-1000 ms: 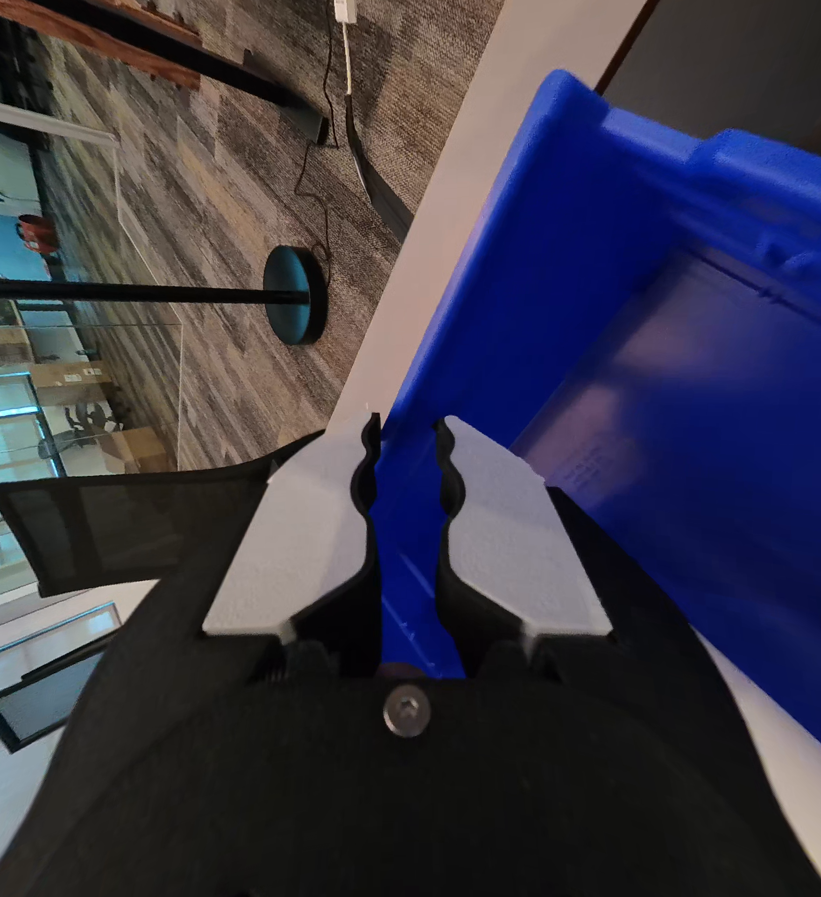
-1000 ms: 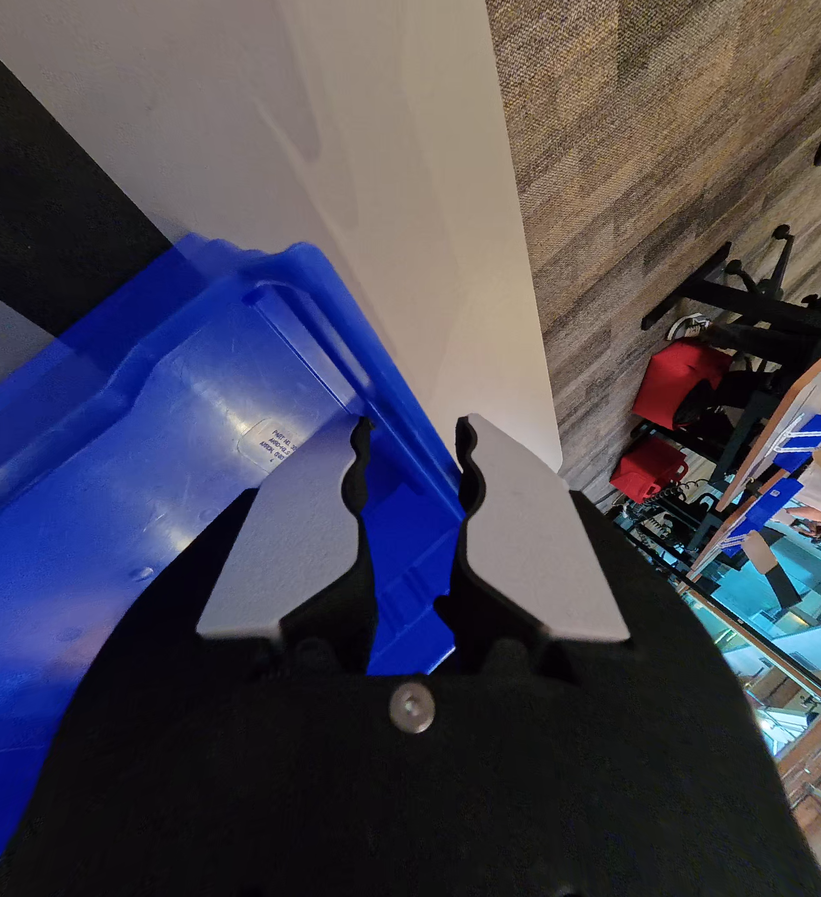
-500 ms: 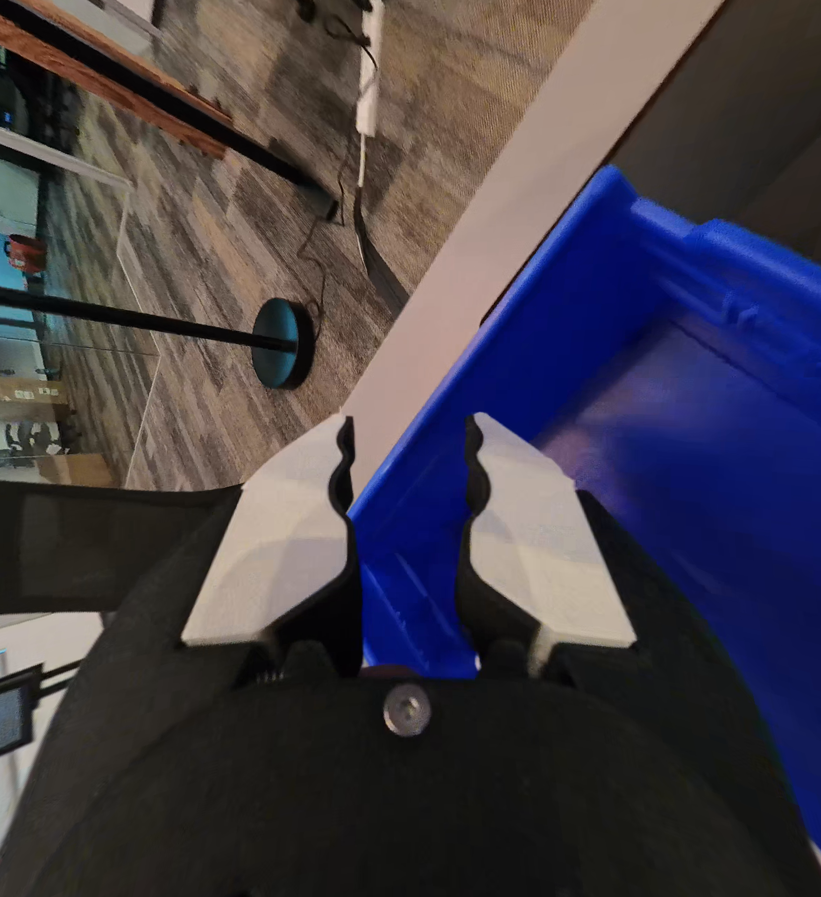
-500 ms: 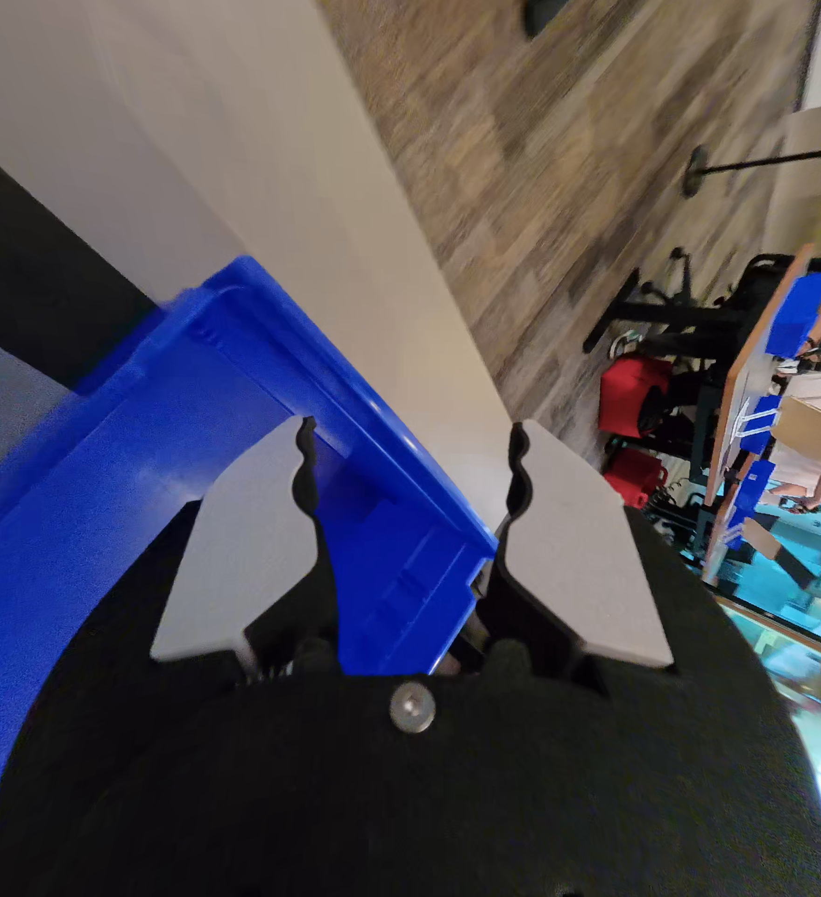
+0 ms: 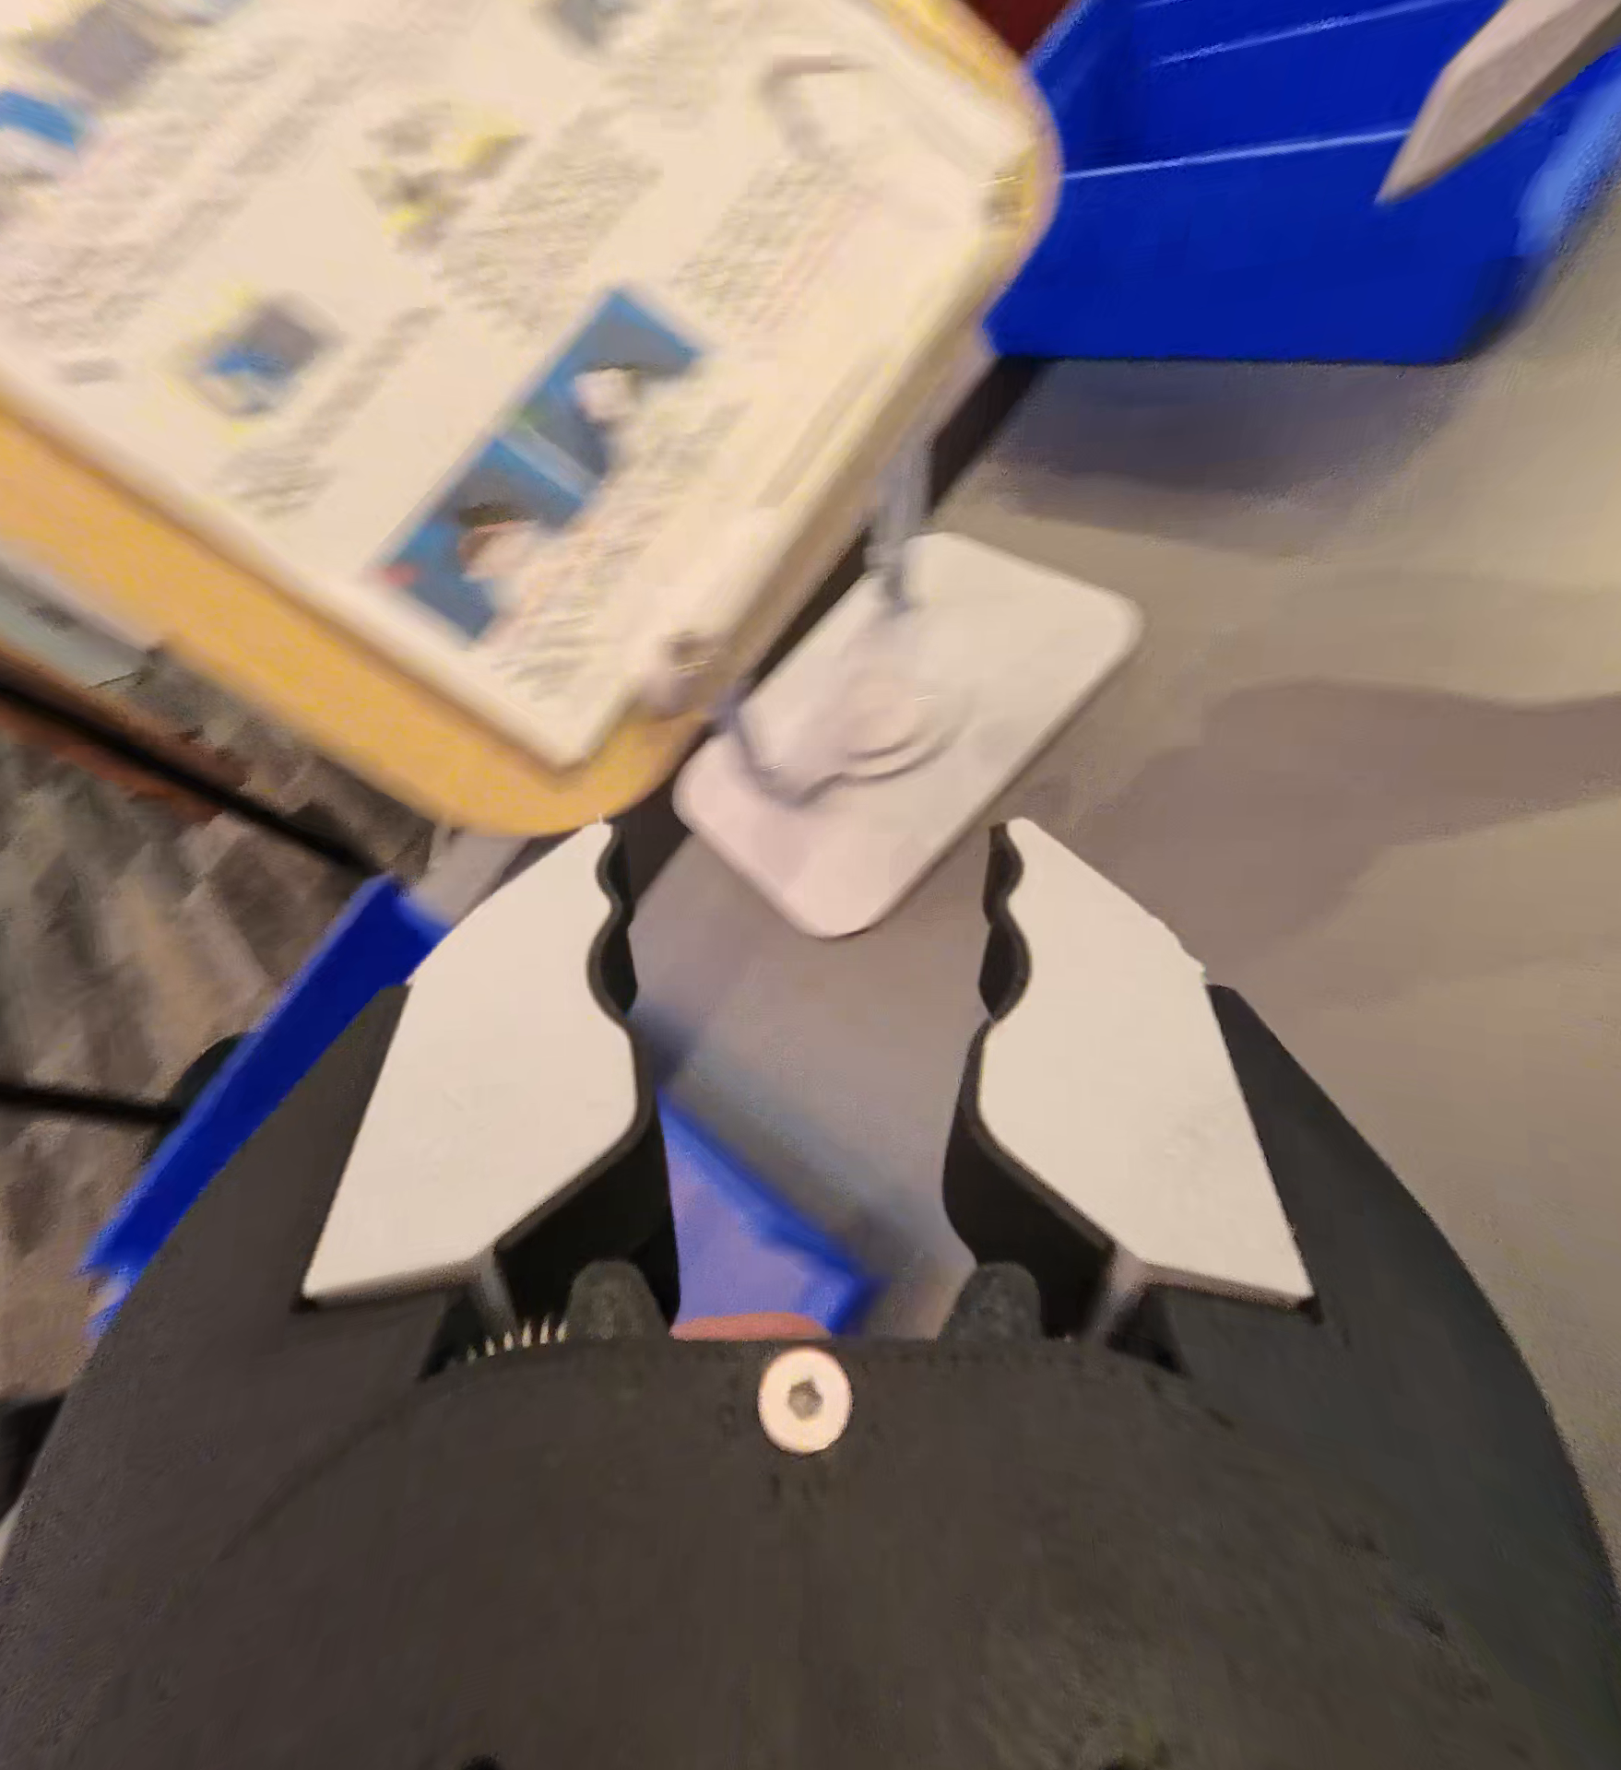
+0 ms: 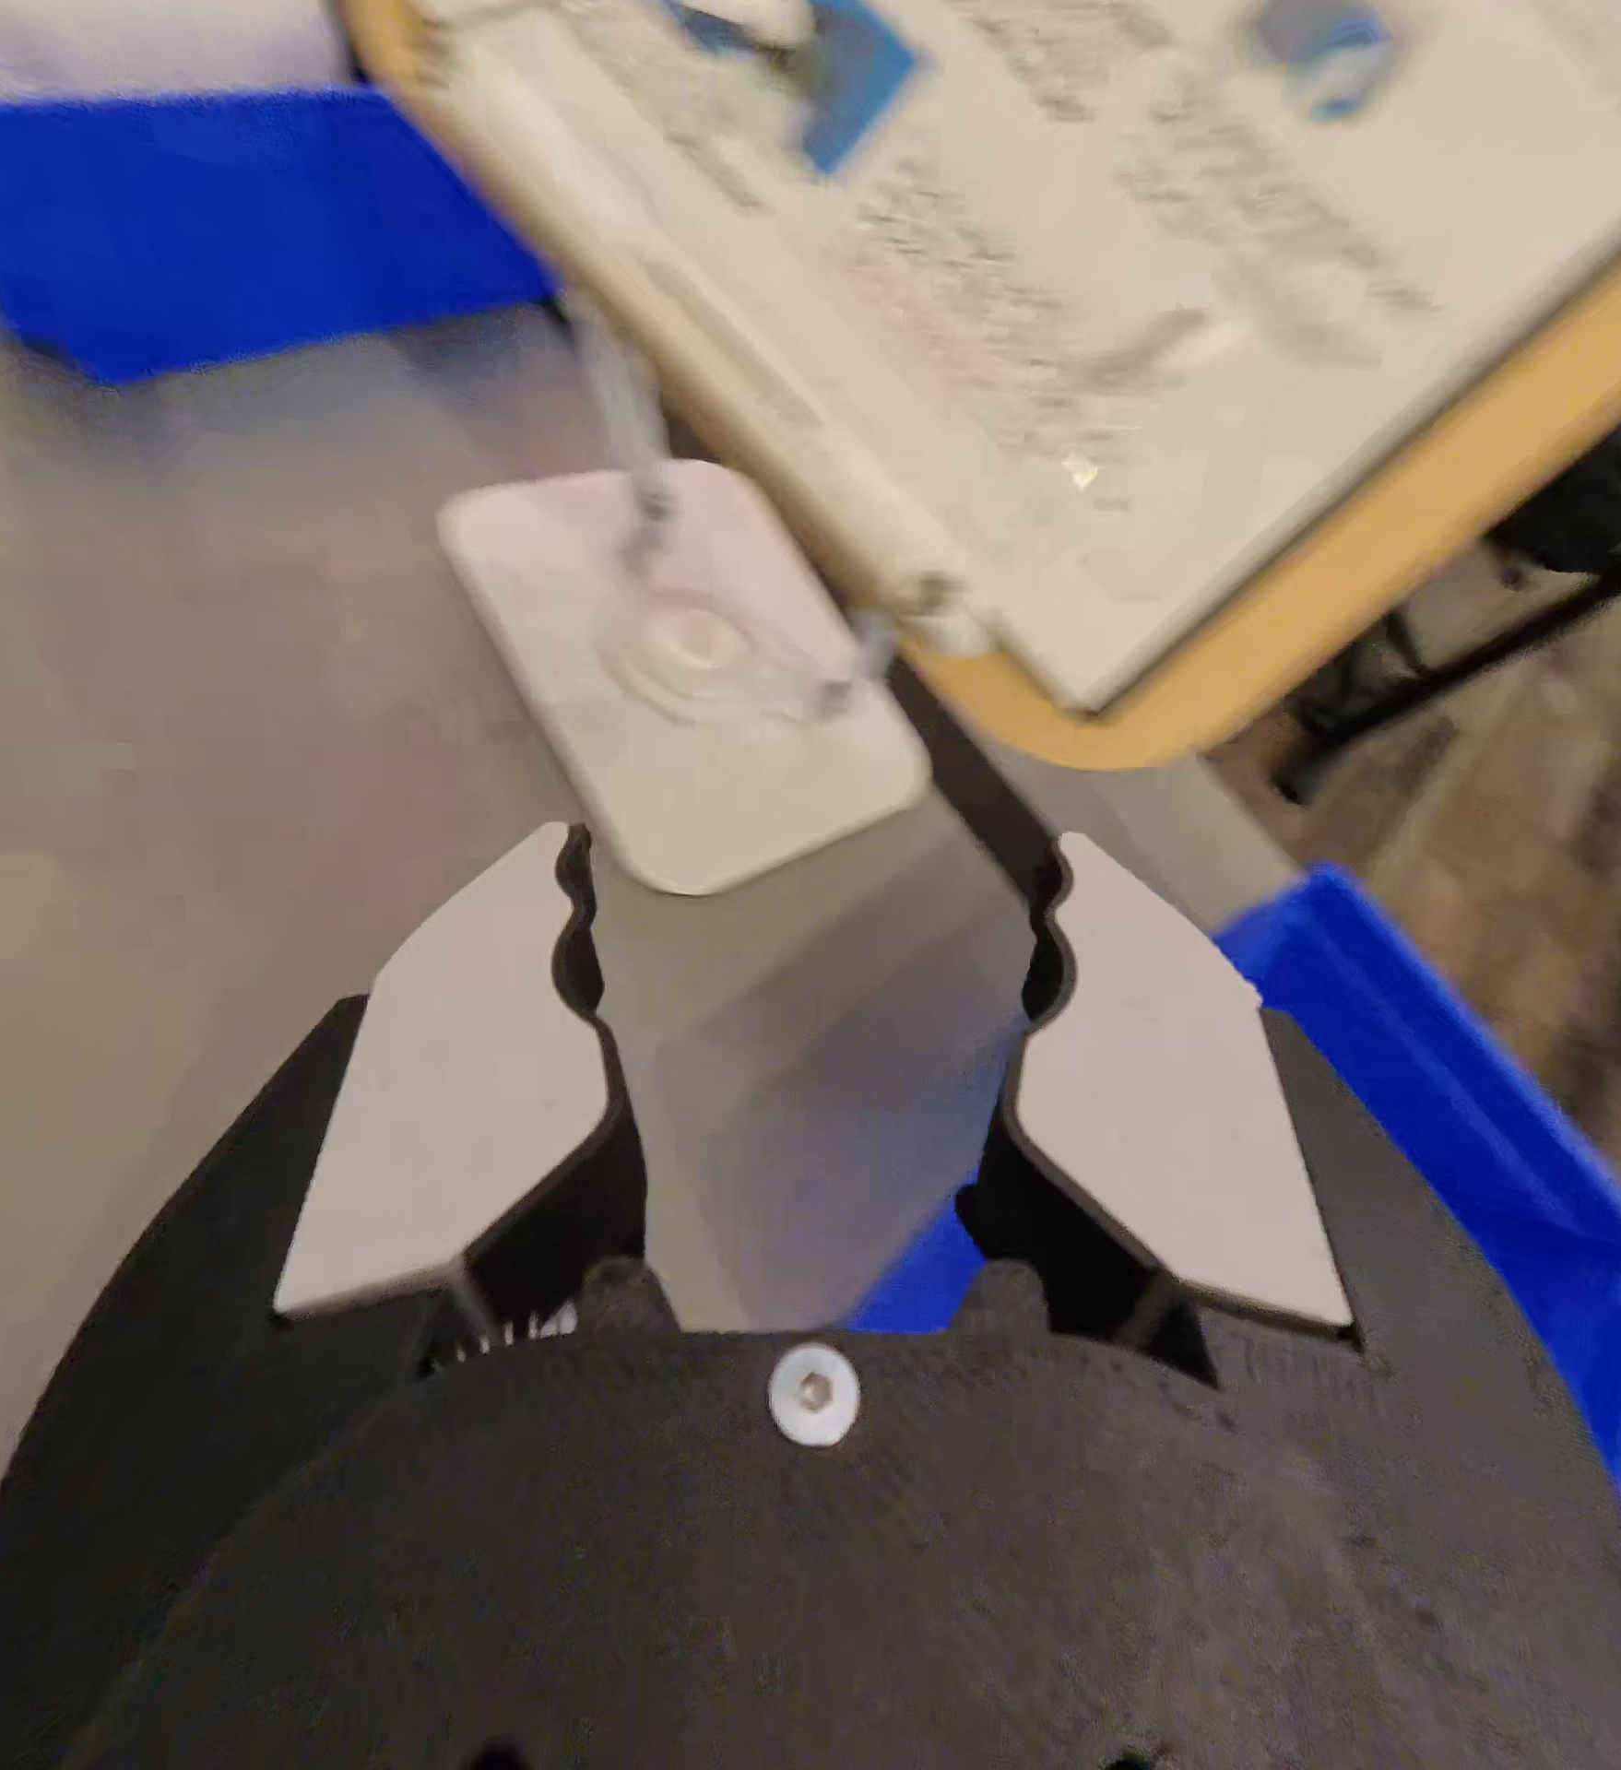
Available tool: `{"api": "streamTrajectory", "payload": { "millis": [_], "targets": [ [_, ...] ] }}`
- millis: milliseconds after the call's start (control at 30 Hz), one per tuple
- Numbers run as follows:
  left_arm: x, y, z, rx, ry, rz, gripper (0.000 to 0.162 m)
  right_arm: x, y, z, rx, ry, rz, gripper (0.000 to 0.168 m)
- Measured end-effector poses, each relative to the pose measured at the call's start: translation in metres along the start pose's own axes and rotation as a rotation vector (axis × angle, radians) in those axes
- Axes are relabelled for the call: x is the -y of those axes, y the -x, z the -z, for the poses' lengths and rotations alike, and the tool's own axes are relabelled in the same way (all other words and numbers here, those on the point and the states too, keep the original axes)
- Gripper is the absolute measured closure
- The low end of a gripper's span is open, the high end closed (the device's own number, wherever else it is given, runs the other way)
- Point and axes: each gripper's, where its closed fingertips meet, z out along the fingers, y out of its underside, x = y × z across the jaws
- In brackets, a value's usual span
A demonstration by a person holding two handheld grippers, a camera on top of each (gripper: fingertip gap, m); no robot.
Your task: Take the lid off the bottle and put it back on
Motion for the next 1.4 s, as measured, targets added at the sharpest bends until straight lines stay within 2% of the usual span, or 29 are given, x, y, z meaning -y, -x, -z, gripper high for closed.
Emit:
{"api": "streamTrajectory", "payload": {
  "millis": [67,167,233,333,400,467,500,533,733,833,1400],
  "targets": [
    [-0.002,-0.056,-0.024,-0.089,0.016,0.008,0.088,-0.011,0.045,-0.015,0.07,0.007,-0.001,0.08],
    [-0.017,-0.113,-0.063,-0.183,0.063,0.069,0.083,-0.044,0.095,-0.047,0.185,0.068,-0.05,0.073],
    [-0.028,-0.128,-0.086,-0.194,0.084,0.108,0.081,-0.059,0.114,-0.063,0.242,0.077,-0.114,0.072],
    [-0.041,-0.145,-0.113,-0.245,0.107,0.199,0.082,-0.08,0.119,-0.085,0.231,0.09,-0.153,0.073],
    [-0.058,-0.147,-0.13,-0.223,0.166,0.214,0.076,-0.095,0.13,-0.094,0.282,0.142,-0.158,0.071],
    [-0.071,-0.156,-0.141,-0.24,0.212,0.255,0.069,-0.104,0.138,-0.099,0.32,0.169,-0.134,0.082],
    [-0.077,-0.161,-0.145,-0.253,0.236,0.279,0.067,-0.106,0.138,-0.101,0.326,0.159,-0.136,0.079],
    [-0.083,-0.164,-0.147,-0.261,0.289,0.272,0.062,-0.107,0.135,-0.101,0.321,0.162,-0.145,0.083],
    [-0.086,-0.164,-0.151,-0.272,0.321,0.315,0.055,-0.113,0.13,-0.103,0.314,0.194,-0.15,0.049],
    [-0.086,-0.164,-0.152,-0.273,0.321,0.315,0.055,-0.115,0.13,-0.104,0.311,0.206,-0.15,0.038],
    [-0.086,-0.164,-0.152,-0.275,0.318,0.311,0.055,-0.116,0.132,-0.103,0.317,0.213,-0.143,0.032]
  ]
}}
